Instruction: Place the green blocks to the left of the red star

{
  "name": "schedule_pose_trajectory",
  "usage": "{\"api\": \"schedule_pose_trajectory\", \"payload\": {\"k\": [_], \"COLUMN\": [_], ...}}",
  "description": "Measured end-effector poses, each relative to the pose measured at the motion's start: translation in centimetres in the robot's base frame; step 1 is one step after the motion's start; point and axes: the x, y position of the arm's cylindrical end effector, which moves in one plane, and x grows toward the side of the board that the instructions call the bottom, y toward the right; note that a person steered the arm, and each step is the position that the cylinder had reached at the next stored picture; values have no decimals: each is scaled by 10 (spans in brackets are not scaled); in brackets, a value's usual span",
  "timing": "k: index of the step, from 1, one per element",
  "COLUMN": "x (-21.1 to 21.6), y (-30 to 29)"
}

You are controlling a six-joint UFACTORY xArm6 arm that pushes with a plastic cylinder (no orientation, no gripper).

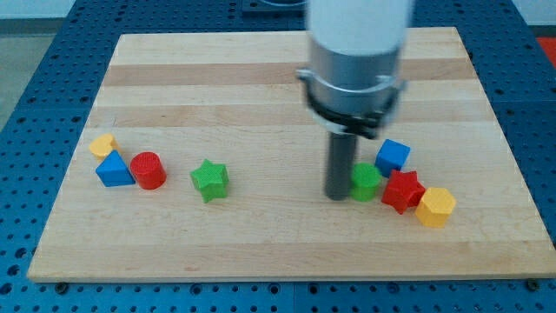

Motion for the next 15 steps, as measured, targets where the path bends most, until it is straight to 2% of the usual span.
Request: {"api": "schedule_pose_trajectory", "payload": {"k": [1,3,4,5,6,7,8,9,10,11,12,13,14,15], "x": [4,61,39,29,-15,-24,-24,-19,-7,6,5,12,62,75], "y": [11,-131,-249,-289,-254,-206,-115,-78,-122,-42,13,-70,-23,-15]}}
